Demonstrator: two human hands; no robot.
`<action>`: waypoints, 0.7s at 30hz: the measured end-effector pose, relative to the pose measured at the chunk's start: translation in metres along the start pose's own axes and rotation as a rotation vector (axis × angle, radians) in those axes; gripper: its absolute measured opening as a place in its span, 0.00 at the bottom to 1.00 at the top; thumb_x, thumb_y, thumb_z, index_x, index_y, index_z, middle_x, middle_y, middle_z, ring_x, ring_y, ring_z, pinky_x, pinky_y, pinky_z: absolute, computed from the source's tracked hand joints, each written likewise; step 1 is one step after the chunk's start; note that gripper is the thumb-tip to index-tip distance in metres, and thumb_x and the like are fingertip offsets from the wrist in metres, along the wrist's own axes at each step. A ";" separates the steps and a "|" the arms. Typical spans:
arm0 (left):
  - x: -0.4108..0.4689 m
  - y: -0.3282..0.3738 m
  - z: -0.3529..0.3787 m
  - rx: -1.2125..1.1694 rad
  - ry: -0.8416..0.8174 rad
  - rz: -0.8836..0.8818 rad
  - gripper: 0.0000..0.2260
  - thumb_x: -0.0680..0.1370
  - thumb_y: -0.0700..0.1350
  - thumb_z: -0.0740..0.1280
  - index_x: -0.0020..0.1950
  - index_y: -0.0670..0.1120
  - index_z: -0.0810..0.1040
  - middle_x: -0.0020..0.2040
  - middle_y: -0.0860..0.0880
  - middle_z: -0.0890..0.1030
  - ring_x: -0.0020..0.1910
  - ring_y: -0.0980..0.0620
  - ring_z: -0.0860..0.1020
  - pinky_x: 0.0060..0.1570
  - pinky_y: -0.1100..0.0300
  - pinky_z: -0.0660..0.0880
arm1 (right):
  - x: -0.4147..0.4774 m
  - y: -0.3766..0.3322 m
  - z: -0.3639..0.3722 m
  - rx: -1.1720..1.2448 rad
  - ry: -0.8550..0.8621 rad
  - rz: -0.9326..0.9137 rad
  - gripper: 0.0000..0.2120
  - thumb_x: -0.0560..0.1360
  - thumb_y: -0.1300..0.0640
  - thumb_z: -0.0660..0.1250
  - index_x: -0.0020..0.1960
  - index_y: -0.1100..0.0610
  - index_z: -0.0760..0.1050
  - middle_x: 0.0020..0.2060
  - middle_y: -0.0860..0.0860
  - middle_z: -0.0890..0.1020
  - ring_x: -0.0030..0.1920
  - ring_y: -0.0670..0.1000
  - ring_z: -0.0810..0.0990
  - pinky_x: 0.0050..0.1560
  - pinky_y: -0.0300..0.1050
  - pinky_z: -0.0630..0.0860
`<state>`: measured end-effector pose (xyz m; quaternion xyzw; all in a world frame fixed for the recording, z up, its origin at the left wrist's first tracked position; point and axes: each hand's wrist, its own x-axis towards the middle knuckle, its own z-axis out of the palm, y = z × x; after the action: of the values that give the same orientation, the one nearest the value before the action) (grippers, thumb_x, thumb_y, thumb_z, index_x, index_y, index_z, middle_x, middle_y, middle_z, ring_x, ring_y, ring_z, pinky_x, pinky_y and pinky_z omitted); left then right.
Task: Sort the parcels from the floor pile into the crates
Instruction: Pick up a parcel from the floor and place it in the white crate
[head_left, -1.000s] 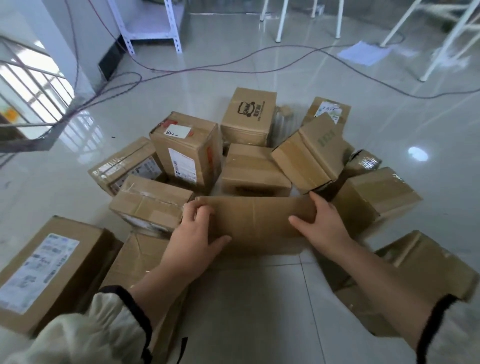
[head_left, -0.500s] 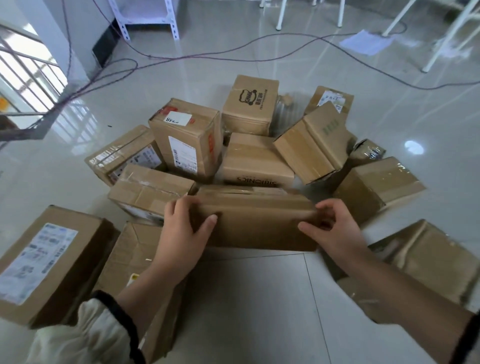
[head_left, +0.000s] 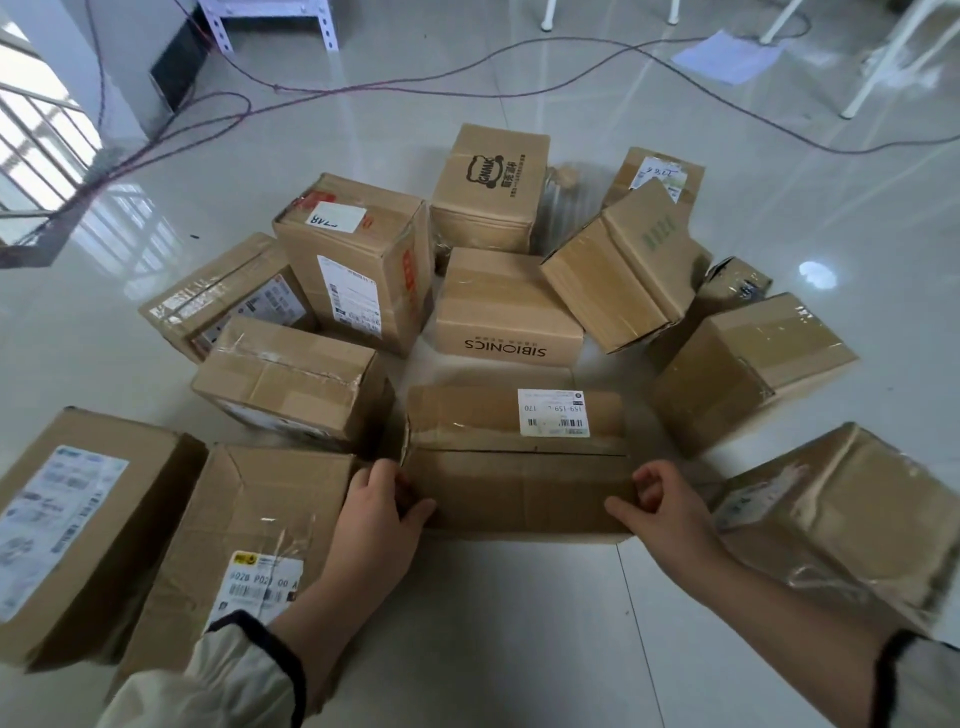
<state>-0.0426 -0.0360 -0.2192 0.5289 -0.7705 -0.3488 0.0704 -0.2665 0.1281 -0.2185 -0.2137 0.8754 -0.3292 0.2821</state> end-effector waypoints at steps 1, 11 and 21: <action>0.001 0.000 0.000 -0.019 0.003 -0.005 0.16 0.74 0.48 0.70 0.59 0.47 0.70 0.55 0.49 0.72 0.49 0.53 0.71 0.48 0.60 0.70 | 0.002 0.000 0.000 -0.004 -0.007 0.007 0.17 0.69 0.56 0.75 0.51 0.55 0.70 0.37 0.52 0.73 0.37 0.48 0.72 0.38 0.41 0.70; 0.046 0.012 -0.006 -0.018 -0.083 -0.088 0.24 0.79 0.43 0.63 0.75 0.47 0.60 0.69 0.44 0.71 0.67 0.43 0.69 0.65 0.49 0.67 | -0.045 -0.003 0.027 0.274 -0.173 0.330 0.23 0.70 0.64 0.73 0.62 0.64 0.70 0.36 0.56 0.77 0.35 0.51 0.78 0.35 0.39 0.74; 0.022 0.019 0.010 -0.386 0.167 -0.209 0.27 0.80 0.49 0.61 0.76 0.48 0.56 0.73 0.47 0.65 0.72 0.47 0.64 0.68 0.49 0.62 | -0.021 0.001 -0.007 0.071 -0.129 0.259 0.20 0.77 0.44 0.61 0.62 0.56 0.69 0.52 0.52 0.77 0.54 0.56 0.76 0.57 0.56 0.74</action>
<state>-0.0711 -0.0472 -0.2208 0.6095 -0.6221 -0.4500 0.1976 -0.2554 0.1443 -0.2073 -0.1096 0.8636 -0.3065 0.3850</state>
